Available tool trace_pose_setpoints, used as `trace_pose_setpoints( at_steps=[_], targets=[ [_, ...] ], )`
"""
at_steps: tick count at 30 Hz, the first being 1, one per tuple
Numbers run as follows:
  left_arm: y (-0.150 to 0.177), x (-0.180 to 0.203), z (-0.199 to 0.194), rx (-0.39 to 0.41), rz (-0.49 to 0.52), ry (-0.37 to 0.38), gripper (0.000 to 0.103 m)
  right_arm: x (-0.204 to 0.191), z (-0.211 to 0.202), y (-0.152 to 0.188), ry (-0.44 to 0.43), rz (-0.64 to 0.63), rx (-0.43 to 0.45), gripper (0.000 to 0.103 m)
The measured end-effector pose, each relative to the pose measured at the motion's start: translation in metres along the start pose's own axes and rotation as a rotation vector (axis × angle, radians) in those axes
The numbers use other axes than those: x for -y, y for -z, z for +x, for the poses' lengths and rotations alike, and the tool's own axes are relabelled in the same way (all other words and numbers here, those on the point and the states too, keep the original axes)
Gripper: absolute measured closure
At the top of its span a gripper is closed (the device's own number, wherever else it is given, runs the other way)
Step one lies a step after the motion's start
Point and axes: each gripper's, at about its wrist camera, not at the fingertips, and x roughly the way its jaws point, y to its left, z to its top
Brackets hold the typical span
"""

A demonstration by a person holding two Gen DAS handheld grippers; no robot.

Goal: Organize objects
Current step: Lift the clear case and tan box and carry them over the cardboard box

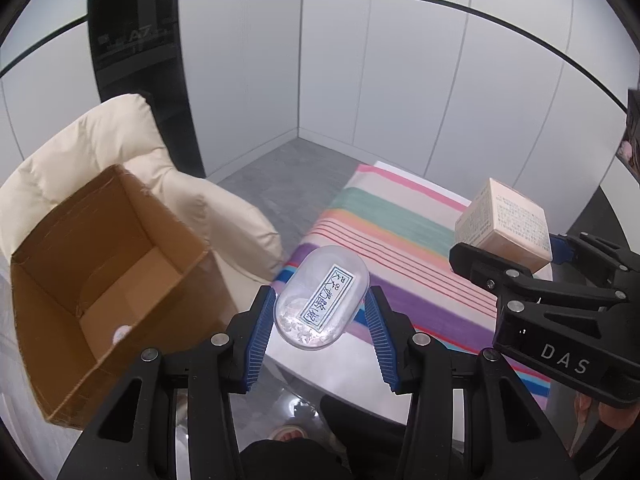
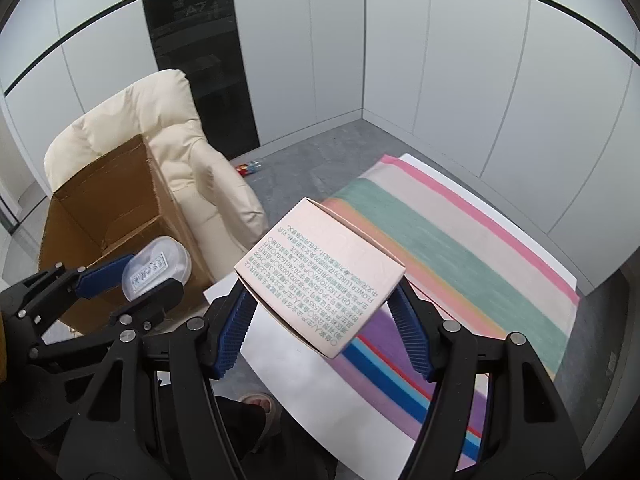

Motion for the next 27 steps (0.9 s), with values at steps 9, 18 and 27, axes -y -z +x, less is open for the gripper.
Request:
trace_pose_setpoints(
  at_steps=[9,18,27],
  targets=[
    [0.002,-0.041,-0.003,0.0,-0.015,-0.057,0.056,-0.027,0.007,-0.014,-0.034,-0.048,0.019,0.034],
    [0.005,-0.088,-0.01,0.013,-0.035,-0.088,0.056,-0.072,0.022,-0.029,-0.081,-0.11,0.019,0.034],
    [0.008,-0.129,-0.008,0.024,-0.049,-0.093,0.056,-0.125,0.04,-0.042,-0.127,-0.191,0.02,0.034]
  ],
)
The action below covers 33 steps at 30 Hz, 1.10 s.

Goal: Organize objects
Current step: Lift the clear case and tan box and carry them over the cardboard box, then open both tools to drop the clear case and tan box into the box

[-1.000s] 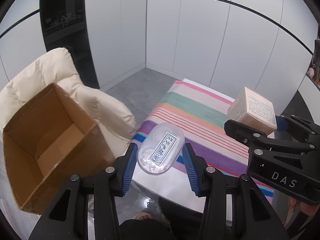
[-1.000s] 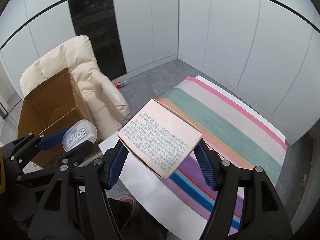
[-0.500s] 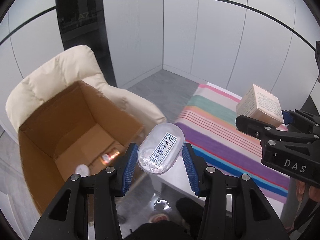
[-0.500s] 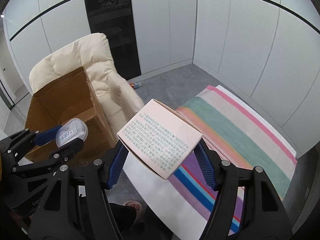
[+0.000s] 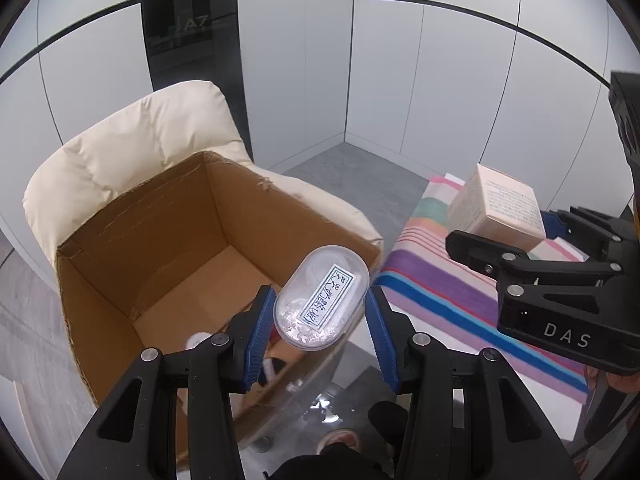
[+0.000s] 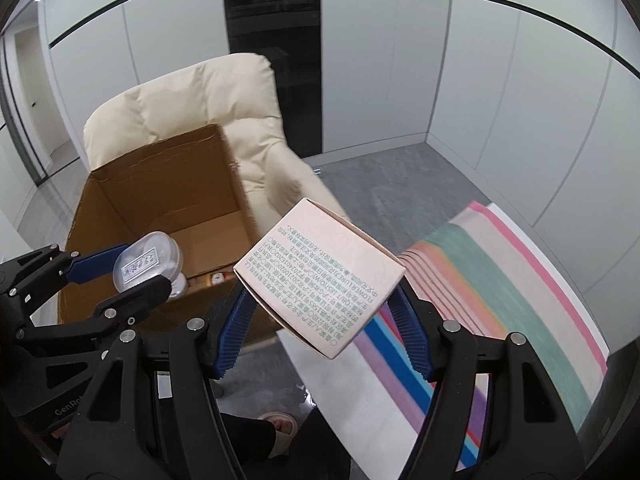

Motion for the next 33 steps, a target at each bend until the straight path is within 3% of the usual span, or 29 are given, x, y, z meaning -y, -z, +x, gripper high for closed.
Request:
trace_pose_setpoints(
  at_steps=[6,13,15,20,22,33],
  targets=[
    [0.001,-0.03,0.008,0.03,-0.097,0.0,0.056,-0.023,0.012,-0.011,-0.012,-0.044,0.005,0.034],
    [0.005,-0.053,0.021,0.031,-0.105,0.005,0.054,-0.042,0.027,-0.022,-0.014,-0.065,-0.002,0.034],
    [0.005,-0.062,0.023,0.023,-0.113,0.013,0.047,-0.049,0.032,-0.025,-0.016,-0.075,-0.005,0.034],
    [0.006,-0.085,0.013,0.047,-0.146,-0.06,0.008,-0.059,0.043,-0.031,-0.034,-0.083,-0.011,0.034],
    [0.008,-0.095,0.007,0.059,-0.172,-0.095,0.001,-0.064,0.046,-0.034,-0.042,-0.083,-0.015,0.034],
    [0.02,-0.146,-0.009,0.054,-0.251,-0.206,0.0,-0.101,0.064,-0.044,-0.118,-0.09,-0.053,0.034]
  ],
)
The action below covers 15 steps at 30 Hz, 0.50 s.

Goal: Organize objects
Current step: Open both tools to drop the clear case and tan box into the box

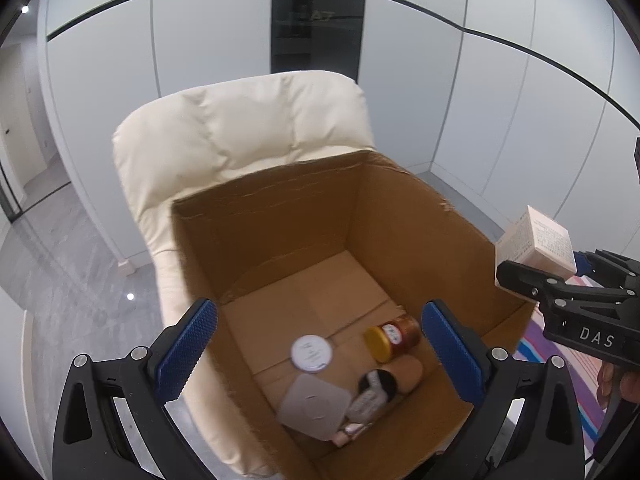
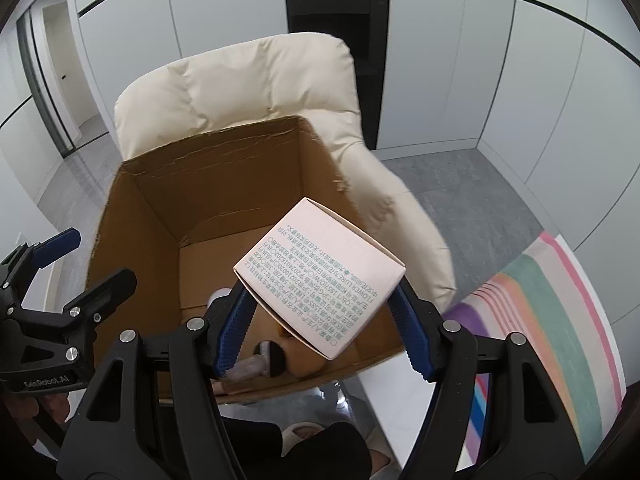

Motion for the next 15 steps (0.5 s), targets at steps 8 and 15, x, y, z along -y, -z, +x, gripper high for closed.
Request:
trace_pose_setpoints(
  at_steps=[8,15],
  targets=[
    [0.002,-0.024,-0.003,-0.007,-0.033,-0.031,0.0,-0.025,0.011,-0.001,-0.033,-0.02,-0.034,0.033],
    [0.0,-0.033,-0.001,-0.012,-0.063,-0.036,0.0,-0.03,0.003,-0.003,-0.028,-0.009,0.009,0.014]
  ],
)
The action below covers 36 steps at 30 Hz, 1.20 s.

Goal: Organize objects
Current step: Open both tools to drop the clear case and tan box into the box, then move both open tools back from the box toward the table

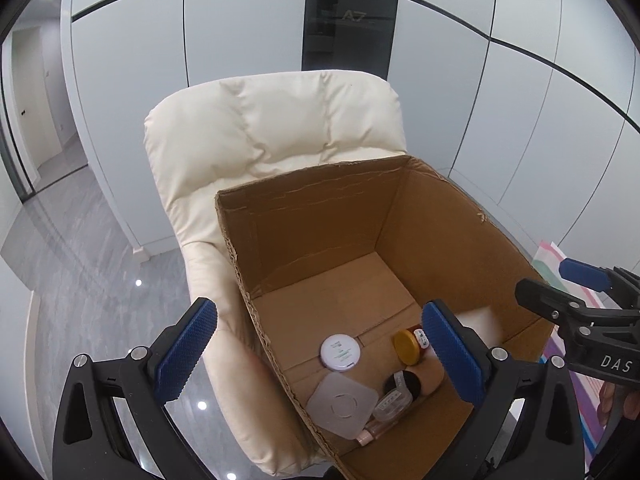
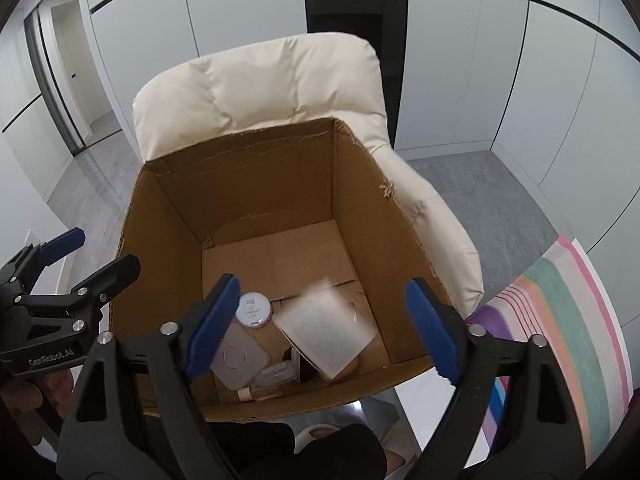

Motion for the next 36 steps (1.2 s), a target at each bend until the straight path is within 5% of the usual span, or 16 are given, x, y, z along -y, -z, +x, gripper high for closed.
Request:
trace_pose_setpoints(
  at_steps=[13,36],
  targets=[
    [0.003,0.023,-0.002,-0.003,0.024,-0.003,0.0,0.03,-0.014,0.007,0.084,0.073,0.012,0.0],
    [0.011,0.145,0.002,-0.026,0.164,0.125,0.0,0.137,-0.069,0.069,0.253,0.241,0.016,0.0]
  ],
)
